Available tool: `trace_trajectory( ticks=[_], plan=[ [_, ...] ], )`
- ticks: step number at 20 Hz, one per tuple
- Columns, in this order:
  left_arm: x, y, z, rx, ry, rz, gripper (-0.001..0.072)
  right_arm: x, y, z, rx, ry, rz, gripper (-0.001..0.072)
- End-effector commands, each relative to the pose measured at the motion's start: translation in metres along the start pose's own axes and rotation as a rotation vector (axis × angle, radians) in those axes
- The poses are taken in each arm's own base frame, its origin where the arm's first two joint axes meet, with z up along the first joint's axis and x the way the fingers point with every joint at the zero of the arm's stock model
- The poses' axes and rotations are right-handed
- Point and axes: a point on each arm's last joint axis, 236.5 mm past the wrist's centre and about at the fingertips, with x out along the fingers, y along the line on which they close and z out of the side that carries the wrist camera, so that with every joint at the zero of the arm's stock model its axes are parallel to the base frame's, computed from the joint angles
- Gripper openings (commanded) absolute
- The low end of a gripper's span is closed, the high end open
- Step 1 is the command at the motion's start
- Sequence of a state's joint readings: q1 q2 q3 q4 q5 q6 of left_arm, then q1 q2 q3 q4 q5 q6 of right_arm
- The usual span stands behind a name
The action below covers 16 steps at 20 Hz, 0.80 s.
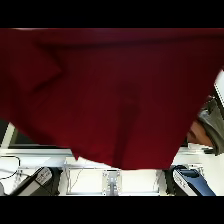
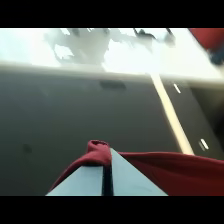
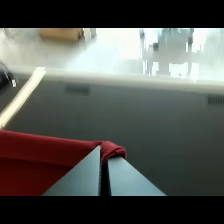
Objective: Fold the shirts.
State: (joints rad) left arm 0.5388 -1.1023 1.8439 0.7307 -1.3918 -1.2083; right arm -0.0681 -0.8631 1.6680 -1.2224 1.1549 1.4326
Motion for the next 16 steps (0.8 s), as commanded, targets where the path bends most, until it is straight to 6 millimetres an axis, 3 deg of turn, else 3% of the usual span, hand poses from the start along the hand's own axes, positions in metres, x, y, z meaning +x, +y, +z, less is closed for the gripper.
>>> trace_trajectory(
  ticks=[1,2,5,8,10,12,14,16],
  plan=[
    [0.122,0.008,-0.1,0.002,0.42,-0.078,0.0009,0.093,-0.036,-0.083,0.076,0.326,-0.019,0.0015],
    [0.16,0.027,-0.134,0.007,0.526,-0.015,0.001,0.12,-0.048,-0.107,0.095,0.391,-0.028,0.0015],
    [0.249,0.078,-0.215,-0.041,0.686,0.111,0.001,0.195,-0.083,-0.182,0.14,0.564,-0.068,0.0015],
    [0.297,0.107,-0.27,-0.098,0.741,0.131,0.001,0.259,-0.109,-0.247,0.21,0.643,-0.101,0.0015],
    [0.31,0.133,-0.281,-0.14,0.721,0.197,0.001,0.289,-0.122,-0.273,0.264,0.639,-0.133,0.0015],
    [0.31,0.146,-0.274,-0.152,0.685,0.23,0.0011,0.307,-0.131,-0.283,0.298,0.61,-0.157,0.0015],
    [0.301,0.144,-0.273,-0.155,0.709,0.224,0.0011,0.311,-0.133,-0.283,0.305,0.597,-0.164,0.0015],
    [0.284,0.133,-0.291,-0.16,0.819,0.194,0.0011,0.305,-0.129,-0.286,0.309,0.626,-0.157,0.0014]
  ],
)
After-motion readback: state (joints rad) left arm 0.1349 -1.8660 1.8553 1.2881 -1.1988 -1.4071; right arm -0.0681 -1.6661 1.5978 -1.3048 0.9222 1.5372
